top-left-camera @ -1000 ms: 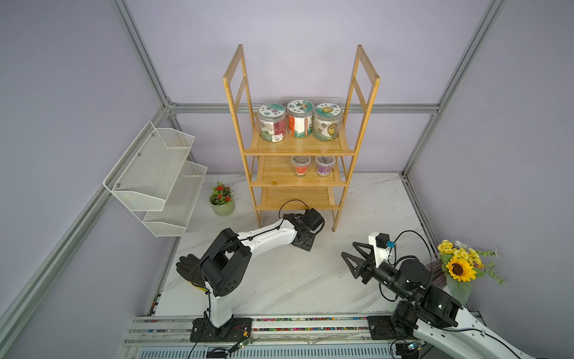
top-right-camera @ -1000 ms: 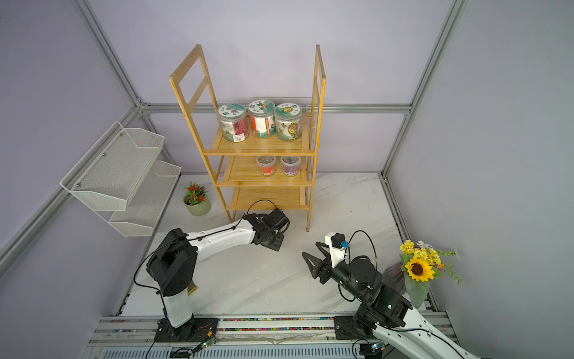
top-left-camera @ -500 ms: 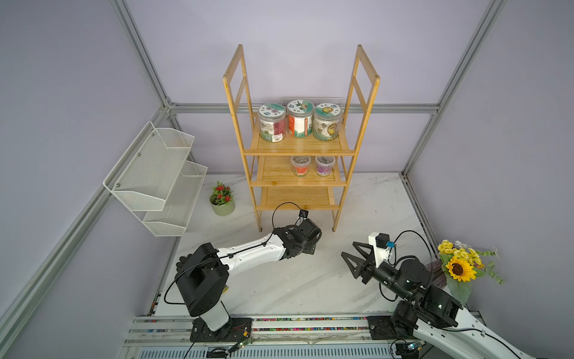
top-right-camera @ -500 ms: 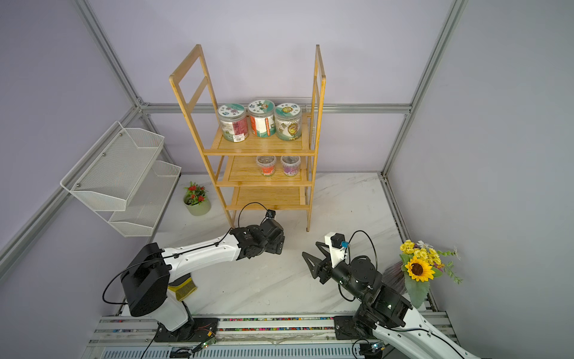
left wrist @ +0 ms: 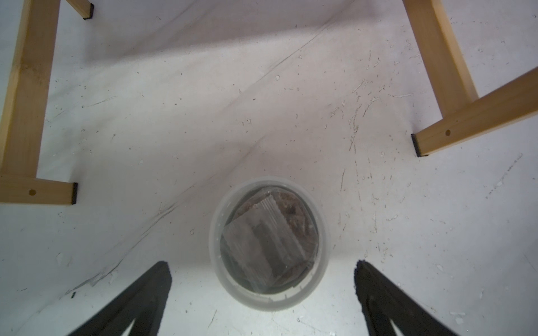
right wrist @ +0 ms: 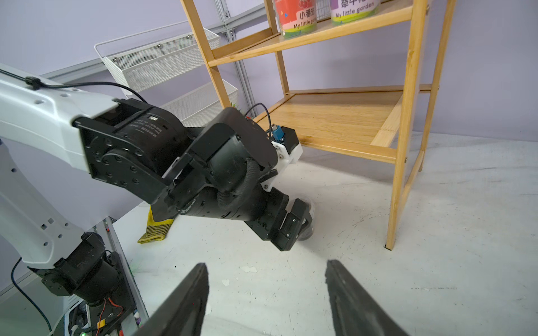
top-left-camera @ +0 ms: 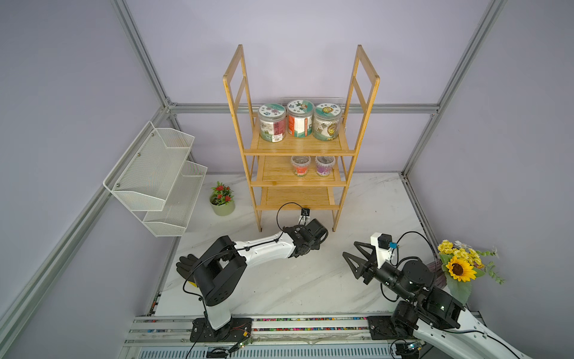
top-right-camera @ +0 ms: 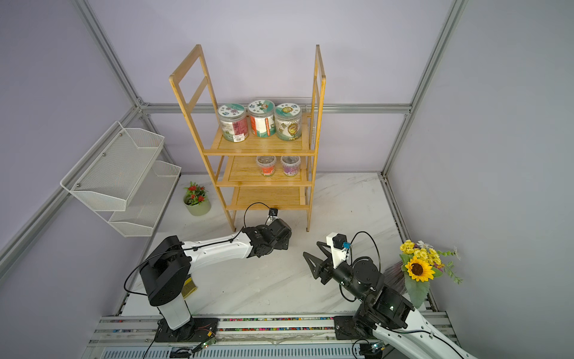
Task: Place the seed container on the shelf
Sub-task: Pick up the seed jar at the center of the board.
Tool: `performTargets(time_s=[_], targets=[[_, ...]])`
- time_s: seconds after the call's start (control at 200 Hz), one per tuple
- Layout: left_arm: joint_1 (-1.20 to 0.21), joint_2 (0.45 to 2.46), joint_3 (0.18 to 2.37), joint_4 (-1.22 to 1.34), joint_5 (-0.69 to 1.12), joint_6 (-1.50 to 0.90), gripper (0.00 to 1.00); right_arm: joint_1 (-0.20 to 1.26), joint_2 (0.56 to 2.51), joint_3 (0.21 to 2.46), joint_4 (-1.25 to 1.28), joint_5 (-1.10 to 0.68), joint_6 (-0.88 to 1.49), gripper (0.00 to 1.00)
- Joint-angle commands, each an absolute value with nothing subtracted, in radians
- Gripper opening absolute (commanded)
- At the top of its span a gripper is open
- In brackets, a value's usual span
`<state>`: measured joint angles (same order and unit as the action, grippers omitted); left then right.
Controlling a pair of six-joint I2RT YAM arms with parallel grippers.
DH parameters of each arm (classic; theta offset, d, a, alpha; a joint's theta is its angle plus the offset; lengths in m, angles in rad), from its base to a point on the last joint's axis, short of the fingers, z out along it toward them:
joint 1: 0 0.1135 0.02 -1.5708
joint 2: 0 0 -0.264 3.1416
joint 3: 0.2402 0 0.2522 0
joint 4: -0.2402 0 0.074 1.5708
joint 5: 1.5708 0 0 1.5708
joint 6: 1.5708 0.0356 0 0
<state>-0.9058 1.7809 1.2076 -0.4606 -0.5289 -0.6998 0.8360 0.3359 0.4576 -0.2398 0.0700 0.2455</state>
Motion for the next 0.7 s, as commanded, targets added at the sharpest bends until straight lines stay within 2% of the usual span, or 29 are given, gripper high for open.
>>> performTargets(time_s=[0.0, 0.43, 0.695], targets=[[-0.889, 1.788, 1.233, -0.412, -0.545, -0.732, 1.0, 0.839, 0.327, 0.485, -0.246, 0.071, 0.233, 0.67], [-0.87, 1.879, 1.27, -0.385, -0.513, -0.729, 1.0, 0.839, 0.337, 0.483, -0.237, 0.068, 0.224, 0.67], [-0.869, 1.87, 1.272, -0.395, -0.504, -0.709, 0.82, 0.839, 0.336, 0.491, -0.245, 0.071, 0.221, 0.68]])
